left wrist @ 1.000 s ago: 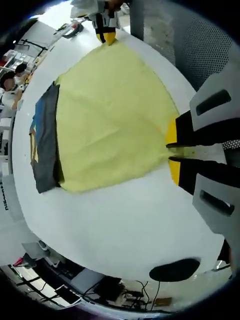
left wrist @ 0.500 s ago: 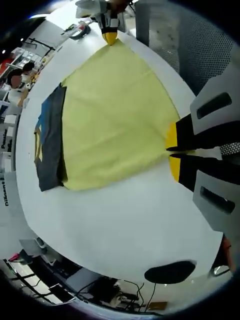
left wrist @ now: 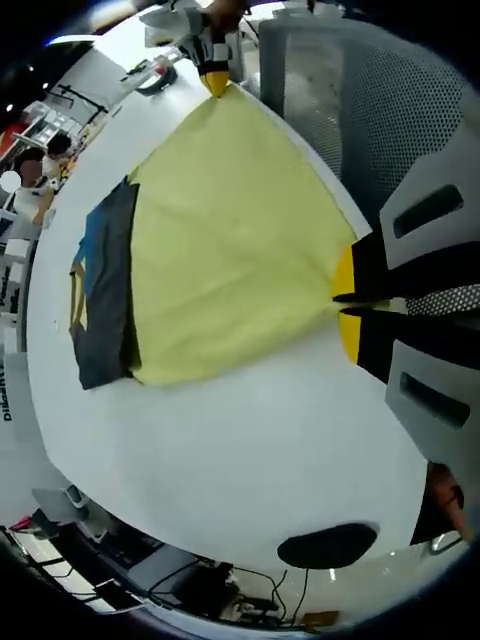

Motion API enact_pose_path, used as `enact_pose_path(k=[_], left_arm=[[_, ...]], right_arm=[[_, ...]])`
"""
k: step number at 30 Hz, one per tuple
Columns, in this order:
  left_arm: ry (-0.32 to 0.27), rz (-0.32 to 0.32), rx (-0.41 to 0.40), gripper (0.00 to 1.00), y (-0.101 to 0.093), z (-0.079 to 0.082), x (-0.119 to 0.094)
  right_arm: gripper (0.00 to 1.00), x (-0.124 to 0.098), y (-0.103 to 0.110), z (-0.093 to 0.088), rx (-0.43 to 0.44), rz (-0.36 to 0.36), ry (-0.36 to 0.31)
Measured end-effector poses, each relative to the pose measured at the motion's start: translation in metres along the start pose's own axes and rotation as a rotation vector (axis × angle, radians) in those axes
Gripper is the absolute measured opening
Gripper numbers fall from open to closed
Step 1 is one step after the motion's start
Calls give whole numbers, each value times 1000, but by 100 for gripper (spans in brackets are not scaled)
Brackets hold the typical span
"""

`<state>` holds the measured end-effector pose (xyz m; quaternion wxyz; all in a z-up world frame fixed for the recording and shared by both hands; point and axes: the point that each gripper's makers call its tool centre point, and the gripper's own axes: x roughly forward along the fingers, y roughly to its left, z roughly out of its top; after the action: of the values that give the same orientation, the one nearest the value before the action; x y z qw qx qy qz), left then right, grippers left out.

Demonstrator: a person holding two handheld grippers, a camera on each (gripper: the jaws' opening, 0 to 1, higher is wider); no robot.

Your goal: Fold the garment on the visible template until the final outline fits inside the template.

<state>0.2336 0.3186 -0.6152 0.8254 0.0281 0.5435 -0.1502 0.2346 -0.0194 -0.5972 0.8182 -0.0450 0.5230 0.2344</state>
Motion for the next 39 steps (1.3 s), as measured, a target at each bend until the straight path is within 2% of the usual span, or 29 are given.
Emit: enact_pose_path(k=[4,9,13,15,20,24,25,28,31,39], left_arm=[[7,-31,-17,5,-6,-7,-6],[20,-41,-21,5,-10,-10,-14],[13,-55,-28,5,-12,-6,-20],[16,-75,-59,5,-12,-3,-23],[-32,-78,-101,5,-5,18,-30],[-83,-68,-96,5,1,40,-35],[-88,-67,-101,5,2,45,-36],[-104,-65,-115,5,6,59,-36],[-136,-66,-146,5,11,82,-37],[-187,-38,-139,5,20,124,-33]], right_arm=[[0,-10,4,-1,3,14,26],[0,-16,14,-3,12,55,57],[0,-20,19,0,11,70,49],[0,-21,20,5,13,79,35],[0,-27,19,28,33,107,-24],[0,-33,13,51,54,112,-78],[0,-35,9,61,51,109,-105],[0,-38,3,79,73,108,-139],[0,-39,-3,96,83,106,-170],[0,-34,-15,128,38,89,-178]])
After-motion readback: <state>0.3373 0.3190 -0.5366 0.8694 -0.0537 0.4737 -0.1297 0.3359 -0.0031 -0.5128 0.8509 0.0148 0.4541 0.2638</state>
